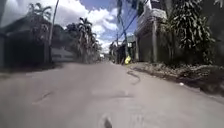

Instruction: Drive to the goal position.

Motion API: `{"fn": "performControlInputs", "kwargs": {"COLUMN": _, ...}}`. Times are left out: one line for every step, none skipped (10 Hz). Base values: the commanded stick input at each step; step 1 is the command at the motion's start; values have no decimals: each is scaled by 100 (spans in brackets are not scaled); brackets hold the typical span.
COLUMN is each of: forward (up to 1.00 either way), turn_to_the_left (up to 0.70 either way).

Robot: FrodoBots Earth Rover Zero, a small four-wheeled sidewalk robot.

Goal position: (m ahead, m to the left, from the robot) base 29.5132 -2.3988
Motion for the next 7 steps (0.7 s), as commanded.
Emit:
{"fn": "performControlInputs", "kwargs": {"forward": 100, "turn_to_the_left": 0}}
{"fn": "performControlInputs", "kwargs": {"forward": 100, "turn_to_the_left": -2}}
{"fn": "performControlInputs", "kwargs": {"forward": 100, "turn_to_the_left": -9}}
{"fn": "performControlInputs", "kwargs": {"forward": 100, "turn_to_the_left": -37}}
{"fn": "performControlInputs", "kwargs": {"forward": 100, "turn_to_the_left": -37}}
{"fn": "performControlInputs", "kwargs": {"forward": 100, "turn_to_the_left": -36}}
{"fn": "performControlInputs", "kwargs": {"forward": 100, "turn_to_the_left": -37}}
